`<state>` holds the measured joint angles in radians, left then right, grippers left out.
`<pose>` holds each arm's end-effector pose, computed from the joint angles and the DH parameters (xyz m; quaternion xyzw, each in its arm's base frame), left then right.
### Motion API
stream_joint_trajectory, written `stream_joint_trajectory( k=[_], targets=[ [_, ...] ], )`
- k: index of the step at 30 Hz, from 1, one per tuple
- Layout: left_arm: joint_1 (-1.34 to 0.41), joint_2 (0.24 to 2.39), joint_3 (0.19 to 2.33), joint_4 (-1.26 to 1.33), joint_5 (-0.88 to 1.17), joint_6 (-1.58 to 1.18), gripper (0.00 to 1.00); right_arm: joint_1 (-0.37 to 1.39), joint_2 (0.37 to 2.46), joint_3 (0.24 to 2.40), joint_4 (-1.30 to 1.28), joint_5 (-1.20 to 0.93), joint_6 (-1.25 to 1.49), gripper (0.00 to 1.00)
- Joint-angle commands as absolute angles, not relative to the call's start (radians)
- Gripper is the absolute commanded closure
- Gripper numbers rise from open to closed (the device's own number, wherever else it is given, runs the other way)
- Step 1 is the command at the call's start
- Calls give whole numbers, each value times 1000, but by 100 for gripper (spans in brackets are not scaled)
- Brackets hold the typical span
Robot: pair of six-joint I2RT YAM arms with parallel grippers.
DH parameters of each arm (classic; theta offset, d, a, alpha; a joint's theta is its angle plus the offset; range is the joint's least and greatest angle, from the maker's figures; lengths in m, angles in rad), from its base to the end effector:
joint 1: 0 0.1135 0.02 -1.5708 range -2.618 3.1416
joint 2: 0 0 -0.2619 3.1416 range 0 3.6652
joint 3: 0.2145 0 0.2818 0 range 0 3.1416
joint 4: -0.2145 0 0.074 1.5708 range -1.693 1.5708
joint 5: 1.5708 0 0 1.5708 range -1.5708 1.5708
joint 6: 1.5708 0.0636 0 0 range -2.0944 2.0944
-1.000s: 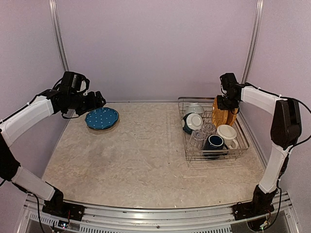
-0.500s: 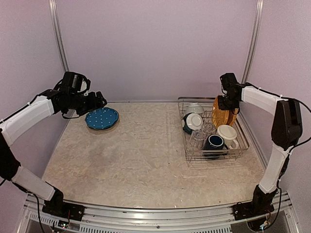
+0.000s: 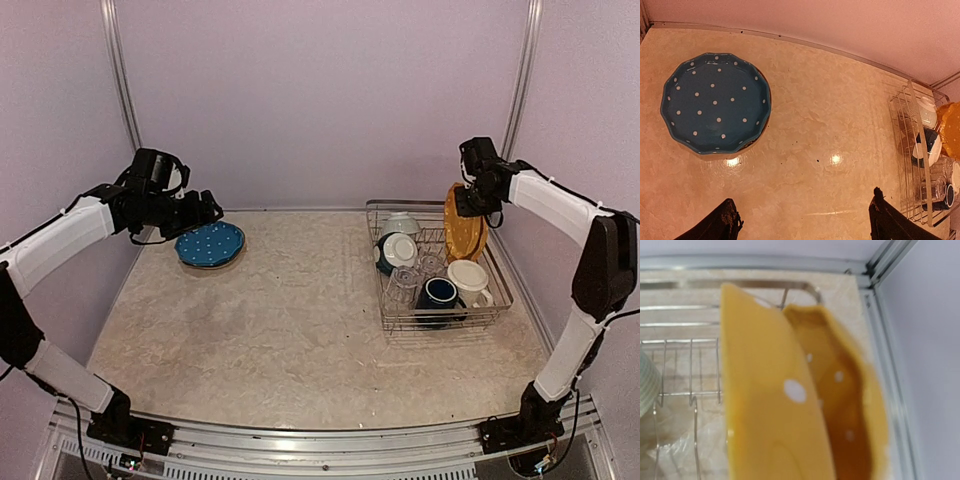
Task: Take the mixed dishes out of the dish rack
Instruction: Grab the plate from the dish rack.
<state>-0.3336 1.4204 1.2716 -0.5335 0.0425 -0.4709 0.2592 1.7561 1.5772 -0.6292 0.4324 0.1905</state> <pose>0.3475 -0.1233 0.3042 -0.0528 0.9012 -0.1859 0.3879 0.4330 0.0872 0.2857 0.0487 0.9088 -0.1131 0.3988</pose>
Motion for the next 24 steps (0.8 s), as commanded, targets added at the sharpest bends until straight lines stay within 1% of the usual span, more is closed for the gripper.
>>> stream_joint_trajectory(
  k=[1, 7, 11, 19, 24],
  targets=[
    [-340, 1439, 1308, -546, 60, -483, 14, 277, 1637, 1611, -541, 462, 159, 100],
    [-339, 1445, 1314, -545, 78, -493, 13, 277, 1616, 1630, -561, 479, 148, 100],
    [-340, 1449, 1323, -545, 105, -503, 13, 278, 1566, 1622, -562, 429, 164, 100],
    [-340, 1475, 1361, -534, 210, -542, 11, 278, 1453, 1567, -503, 247, 222, 100],
    [-340, 1504, 1379, -488, 369, -608, 9, 277, 1431, 1534, -423, 34, 289, 100]
  ],
)
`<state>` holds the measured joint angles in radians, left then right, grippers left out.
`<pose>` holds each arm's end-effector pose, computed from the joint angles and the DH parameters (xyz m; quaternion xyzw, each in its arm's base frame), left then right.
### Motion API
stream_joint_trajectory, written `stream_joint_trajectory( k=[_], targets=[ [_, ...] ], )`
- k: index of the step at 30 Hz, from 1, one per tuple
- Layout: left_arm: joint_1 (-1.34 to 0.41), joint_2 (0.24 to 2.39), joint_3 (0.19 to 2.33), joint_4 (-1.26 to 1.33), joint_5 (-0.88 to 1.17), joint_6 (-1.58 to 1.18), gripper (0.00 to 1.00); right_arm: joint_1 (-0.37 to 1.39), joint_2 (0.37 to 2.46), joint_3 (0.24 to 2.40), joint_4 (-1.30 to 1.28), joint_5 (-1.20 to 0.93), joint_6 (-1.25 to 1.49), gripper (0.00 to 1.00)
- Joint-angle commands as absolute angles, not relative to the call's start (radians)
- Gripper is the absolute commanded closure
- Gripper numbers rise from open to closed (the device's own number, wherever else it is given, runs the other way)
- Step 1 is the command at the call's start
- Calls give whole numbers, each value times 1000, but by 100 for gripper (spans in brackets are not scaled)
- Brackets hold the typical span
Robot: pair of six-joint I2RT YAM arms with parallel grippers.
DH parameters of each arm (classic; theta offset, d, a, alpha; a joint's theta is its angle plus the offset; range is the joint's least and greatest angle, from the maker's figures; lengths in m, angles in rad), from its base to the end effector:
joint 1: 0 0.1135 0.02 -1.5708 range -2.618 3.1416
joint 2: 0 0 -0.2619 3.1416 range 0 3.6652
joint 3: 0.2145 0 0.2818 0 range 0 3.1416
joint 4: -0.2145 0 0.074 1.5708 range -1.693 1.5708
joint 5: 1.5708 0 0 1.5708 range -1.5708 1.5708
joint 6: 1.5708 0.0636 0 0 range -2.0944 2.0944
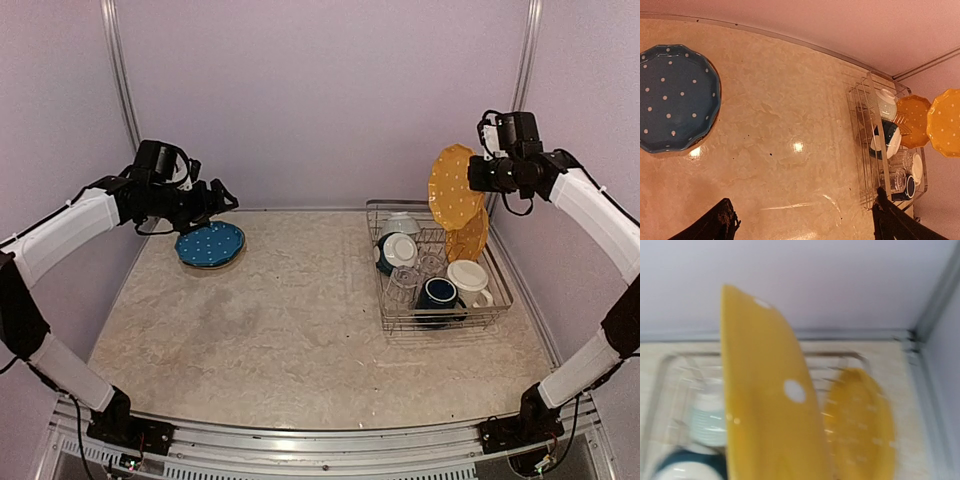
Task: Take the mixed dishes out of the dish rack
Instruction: Grab the plate from the dish rack, then pass from the right arm to the left
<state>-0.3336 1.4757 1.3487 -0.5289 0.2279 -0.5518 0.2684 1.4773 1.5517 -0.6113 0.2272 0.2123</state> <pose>0.3577 -0.1392 0.3159 -0.0471 0.8915 -0.2802 0.3528 0.3726 0.0876 0.3850 0.0318 0.8650 0.0212 0.5004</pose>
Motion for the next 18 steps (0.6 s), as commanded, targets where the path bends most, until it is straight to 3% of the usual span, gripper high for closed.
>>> stream_joint_trajectory(
  k=[1, 11, 18],
  targets=[
    [-342, 1509, 1380, -476, 400, -624, 9, 278, 1431, 1523, -400, -12, 308, 100],
    [-395, 1577, 1382, -357, 555, -749, 7, 297, 1505, 1390, -118, -385, 515, 100],
    [-445, 1660, 1386, -242, 670, -846, 7, 371, 1585, 1336, 49, -503, 635, 100]
  ],
)
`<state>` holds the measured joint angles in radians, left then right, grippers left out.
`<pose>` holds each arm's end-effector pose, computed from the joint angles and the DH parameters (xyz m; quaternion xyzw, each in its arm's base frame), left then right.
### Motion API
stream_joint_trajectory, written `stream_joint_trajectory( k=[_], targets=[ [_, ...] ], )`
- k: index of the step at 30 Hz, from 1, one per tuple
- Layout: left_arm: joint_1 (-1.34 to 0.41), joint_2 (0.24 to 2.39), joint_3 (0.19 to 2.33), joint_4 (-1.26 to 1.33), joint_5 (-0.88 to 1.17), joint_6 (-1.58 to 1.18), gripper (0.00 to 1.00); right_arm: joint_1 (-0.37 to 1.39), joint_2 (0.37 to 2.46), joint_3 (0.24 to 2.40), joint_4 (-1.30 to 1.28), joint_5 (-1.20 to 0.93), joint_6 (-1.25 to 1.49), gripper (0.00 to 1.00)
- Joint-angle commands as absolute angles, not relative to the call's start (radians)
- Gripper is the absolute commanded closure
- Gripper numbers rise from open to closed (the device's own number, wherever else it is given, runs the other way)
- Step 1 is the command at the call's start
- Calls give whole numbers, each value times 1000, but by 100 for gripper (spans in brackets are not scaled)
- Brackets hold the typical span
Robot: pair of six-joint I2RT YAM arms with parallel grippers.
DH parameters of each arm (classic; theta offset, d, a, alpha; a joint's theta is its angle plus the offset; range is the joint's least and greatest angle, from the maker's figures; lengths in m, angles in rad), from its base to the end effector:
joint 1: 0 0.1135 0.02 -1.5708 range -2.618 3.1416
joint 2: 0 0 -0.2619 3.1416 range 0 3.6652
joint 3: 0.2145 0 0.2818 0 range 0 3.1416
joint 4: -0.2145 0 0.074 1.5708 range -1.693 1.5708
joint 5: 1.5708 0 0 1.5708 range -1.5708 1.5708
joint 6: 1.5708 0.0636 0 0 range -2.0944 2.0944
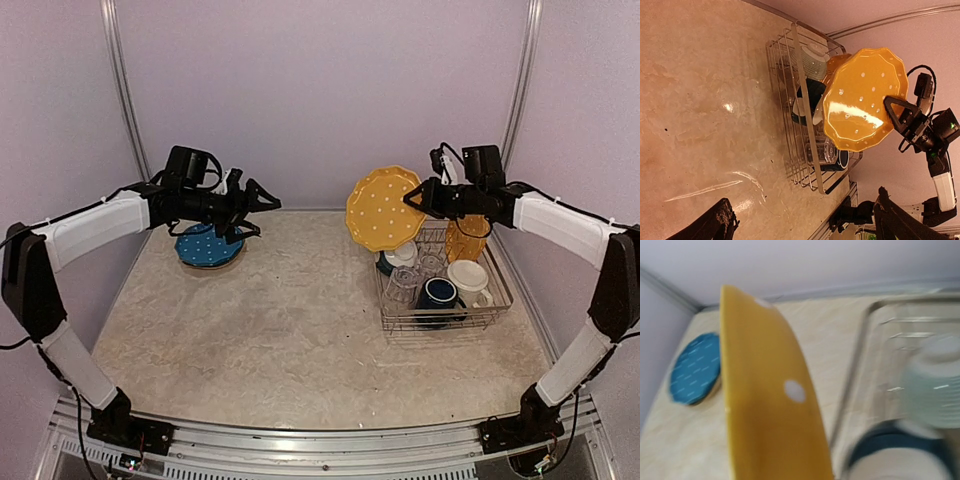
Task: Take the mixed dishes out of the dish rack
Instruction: Pass from the right arm to the left
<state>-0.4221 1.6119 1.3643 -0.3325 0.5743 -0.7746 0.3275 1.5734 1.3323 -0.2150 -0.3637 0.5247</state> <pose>0.3680 -0.2032 0.2960 -0.0154 0.8543 -0.4627 0.2363 0.3925 0.1572 0.3091 -0.0130 0.8400 0.3548 0.4103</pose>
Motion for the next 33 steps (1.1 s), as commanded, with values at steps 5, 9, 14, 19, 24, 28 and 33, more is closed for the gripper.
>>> stream_joint_trajectory(
  k=[5, 9, 14, 19, 24, 28, 33],
  targets=[
    [-458, 1718, 1394, -191, 744, -901, 8, 420, 1638, 1324, 130, -547, 693, 100],
    [-470, 1762, 1397, -160, 783, -942, 9, 451, 1675, 1323, 188, -584, 741, 100],
    [-487, 1812, 1400, -114, 812, -980, 12, 486, 1718, 1339, 227, -617, 775, 100],
    [-492, 1839, 1396, -62, 834, -1015, 16, 503, 1740, 1342, 251, -637, 798, 100],
    [-493, 1867, 1390, -16, 850, -1050, 23, 518, 1757, 1341, 281, -657, 825, 100],
    [-492, 1881, 1380, 39, 863, -1084, 32, 526, 1768, 1339, 296, -668, 838, 100],
    [-488, 1879, 1361, 71, 855, -1100, 52, 528, 1769, 1335, 301, -672, 843, 100]
  ],
)
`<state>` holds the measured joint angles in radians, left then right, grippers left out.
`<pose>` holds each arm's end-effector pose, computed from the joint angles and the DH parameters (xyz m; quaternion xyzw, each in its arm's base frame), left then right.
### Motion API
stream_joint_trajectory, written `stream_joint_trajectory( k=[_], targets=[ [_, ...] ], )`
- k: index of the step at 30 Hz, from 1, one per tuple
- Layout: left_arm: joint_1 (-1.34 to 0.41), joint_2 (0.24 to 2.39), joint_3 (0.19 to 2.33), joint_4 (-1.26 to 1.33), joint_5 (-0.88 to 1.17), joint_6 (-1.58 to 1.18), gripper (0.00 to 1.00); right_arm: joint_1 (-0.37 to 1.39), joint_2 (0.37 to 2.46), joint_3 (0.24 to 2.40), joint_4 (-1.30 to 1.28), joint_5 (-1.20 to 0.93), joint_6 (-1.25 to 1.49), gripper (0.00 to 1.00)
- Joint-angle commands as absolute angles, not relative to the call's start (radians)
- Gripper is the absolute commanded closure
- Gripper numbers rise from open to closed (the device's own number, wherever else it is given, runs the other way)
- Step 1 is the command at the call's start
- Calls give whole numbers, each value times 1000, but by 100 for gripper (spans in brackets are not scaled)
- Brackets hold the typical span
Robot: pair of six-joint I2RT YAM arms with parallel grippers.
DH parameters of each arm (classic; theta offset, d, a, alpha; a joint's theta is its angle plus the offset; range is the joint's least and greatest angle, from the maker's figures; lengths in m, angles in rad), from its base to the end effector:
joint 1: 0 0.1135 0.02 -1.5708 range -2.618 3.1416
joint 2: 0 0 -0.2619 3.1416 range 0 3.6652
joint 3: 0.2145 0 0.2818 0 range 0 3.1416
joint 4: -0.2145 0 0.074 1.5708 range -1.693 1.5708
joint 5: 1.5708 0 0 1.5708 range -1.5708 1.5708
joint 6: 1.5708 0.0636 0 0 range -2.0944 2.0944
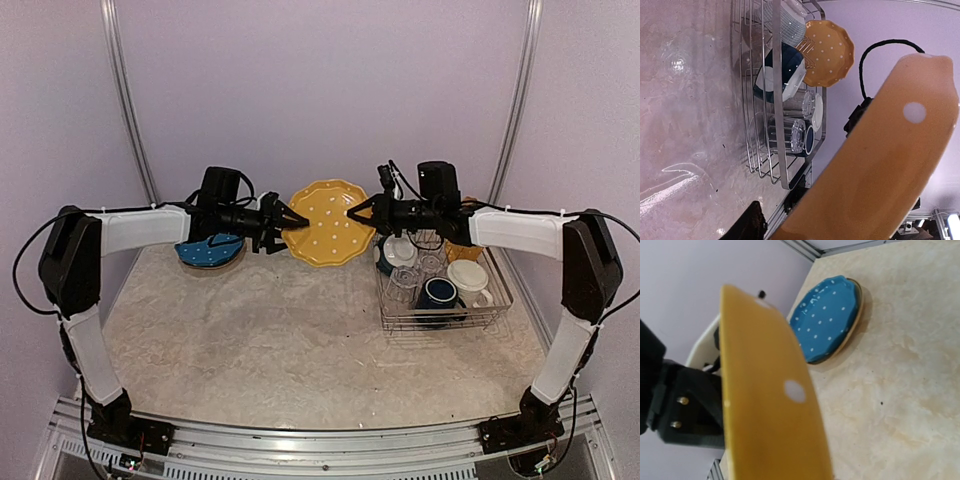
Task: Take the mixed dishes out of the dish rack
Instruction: Pass from the right arm to the left
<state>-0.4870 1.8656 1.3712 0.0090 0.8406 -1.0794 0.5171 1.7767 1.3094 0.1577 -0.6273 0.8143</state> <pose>0.3931 -0.2618 0.2319 -0.0266 0.8093 -0.5803 0.0876 0.3865 0.2628 0.2612 -0.0662 0.7867 0.5424 0.2872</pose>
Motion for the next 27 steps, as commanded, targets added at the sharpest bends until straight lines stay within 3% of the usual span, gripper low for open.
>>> stream_joint_trajectory(
  k=[1, 7, 13, 17, 23, 27],
  targets=[
    [-485, 1877, 1354, 76, 853, -1102, 56, 528, 1769, 1335, 301, -673, 845, 100],
    [-467, 1864, 1320, 128, 857, -1137, 78, 528, 1767, 1334, 292, -669, 841, 100],
    [-455, 1856, 1309, 129, 861, -1138, 100, 528, 1765, 1353, 216, -626, 784, 87],
    [-448, 1848, 1295, 135, 858, -1141, 100, 528, 1768, 1364, 179, -607, 757, 74],
    [-429, 1831, 1276, 137, 854, -1139, 100, 528, 1769, 1387, 105, -557, 704, 39],
    [-410, 1810, 1258, 126, 847, -1126, 100, 526, 1771, 1408, 42, -510, 663, 26]
  ],
)
